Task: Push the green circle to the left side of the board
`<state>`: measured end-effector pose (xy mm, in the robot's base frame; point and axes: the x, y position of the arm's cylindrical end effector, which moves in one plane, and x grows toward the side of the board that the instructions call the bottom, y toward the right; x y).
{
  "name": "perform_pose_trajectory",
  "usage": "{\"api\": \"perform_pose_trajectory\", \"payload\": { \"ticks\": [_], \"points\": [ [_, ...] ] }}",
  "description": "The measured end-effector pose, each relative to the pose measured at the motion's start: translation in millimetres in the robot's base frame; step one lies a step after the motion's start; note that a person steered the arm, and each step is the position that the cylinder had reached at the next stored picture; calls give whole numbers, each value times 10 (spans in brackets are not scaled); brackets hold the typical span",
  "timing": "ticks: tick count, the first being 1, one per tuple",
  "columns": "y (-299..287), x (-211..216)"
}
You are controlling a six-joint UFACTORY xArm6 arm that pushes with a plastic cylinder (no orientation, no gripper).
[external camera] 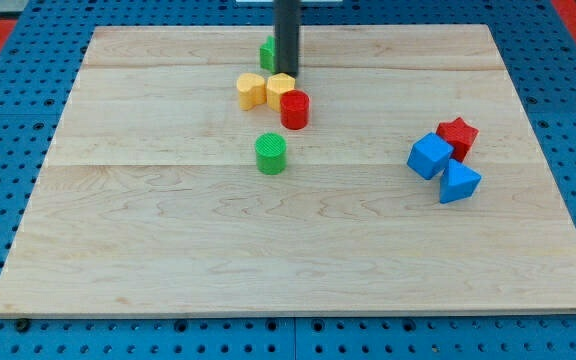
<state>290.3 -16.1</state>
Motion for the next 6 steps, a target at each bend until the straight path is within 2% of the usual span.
{"api": "perform_pose_trajectory", "payload": {
  "ticks": [1, 2, 3, 4, 6],
  "points": [
    [237, -249],
    [420, -99],
    [1173, 565],
    [844, 1441],
    [-759, 1318]
  ]
}}
